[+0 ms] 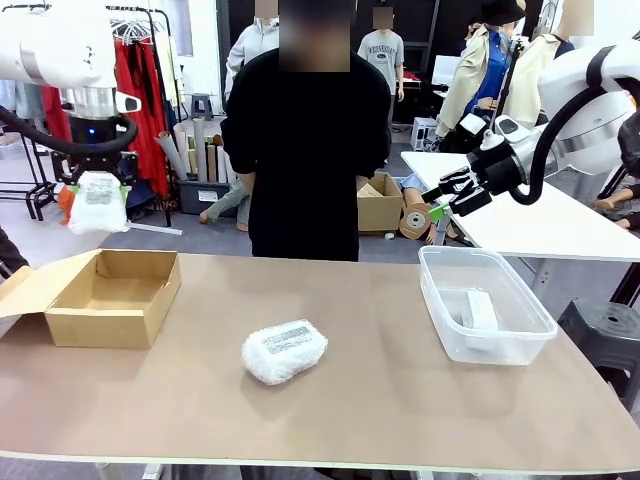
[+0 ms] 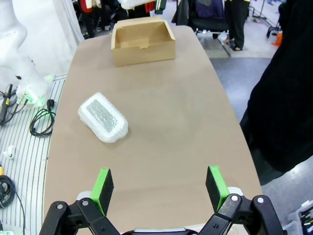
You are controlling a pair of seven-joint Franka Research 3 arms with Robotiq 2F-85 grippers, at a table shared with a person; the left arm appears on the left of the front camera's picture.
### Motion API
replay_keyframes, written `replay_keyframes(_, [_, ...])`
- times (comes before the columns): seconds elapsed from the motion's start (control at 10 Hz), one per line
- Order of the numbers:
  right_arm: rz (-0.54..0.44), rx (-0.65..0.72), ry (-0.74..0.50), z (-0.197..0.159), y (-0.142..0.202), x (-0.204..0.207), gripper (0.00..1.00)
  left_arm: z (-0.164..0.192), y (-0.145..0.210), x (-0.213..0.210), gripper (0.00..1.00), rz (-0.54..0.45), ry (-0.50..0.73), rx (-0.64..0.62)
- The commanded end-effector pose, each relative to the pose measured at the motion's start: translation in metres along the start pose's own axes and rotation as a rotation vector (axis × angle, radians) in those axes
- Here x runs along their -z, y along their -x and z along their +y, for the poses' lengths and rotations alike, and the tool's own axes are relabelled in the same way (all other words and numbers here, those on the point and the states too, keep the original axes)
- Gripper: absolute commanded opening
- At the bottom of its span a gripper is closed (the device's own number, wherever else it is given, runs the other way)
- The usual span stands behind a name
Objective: Separate and place wrapped and unwrapped clocks.
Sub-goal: If the picked Digital clock is wrapped, place it in the Package Box ; if not, place it in the Organizing box.
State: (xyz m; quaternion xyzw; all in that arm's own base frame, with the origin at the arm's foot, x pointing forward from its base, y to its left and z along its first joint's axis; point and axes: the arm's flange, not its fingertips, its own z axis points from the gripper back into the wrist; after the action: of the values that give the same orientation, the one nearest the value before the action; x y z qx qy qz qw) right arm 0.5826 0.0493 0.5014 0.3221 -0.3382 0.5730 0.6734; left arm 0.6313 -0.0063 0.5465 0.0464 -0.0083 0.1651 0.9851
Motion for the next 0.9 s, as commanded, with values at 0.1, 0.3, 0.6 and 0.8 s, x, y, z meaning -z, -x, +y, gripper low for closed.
replay_keyframes(0.1, [0.006, -0.009, 0.002, 0.0, -0.001, -0.001, 1.0, 0.002, -0.016, 0.031, 0.0, 0.017, -0.051, 0.046])
replay_keyframes(0.3, [0.006, -0.009, 0.002, 0.0, -0.001, -0.001, 1.0, 0.003, -0.02, 0.061, 0.0, 0.037, -0.1, 0.101])
replay_keyframes(0.6, [0.006, -0.009, 0.002, 0.0, -0.001, -0.001, 1.0, 0.006, -0.024, 0.089, 0.0, 0.012, -0.1, 0.214])
replay_keyframes(0.8, [0.006, -0.009, 0.002, 0.0, -0.001, -0.001, 1.0, 0.006, -0.022, 0.096, 0.0, -0.015, -0.109, 0.27])
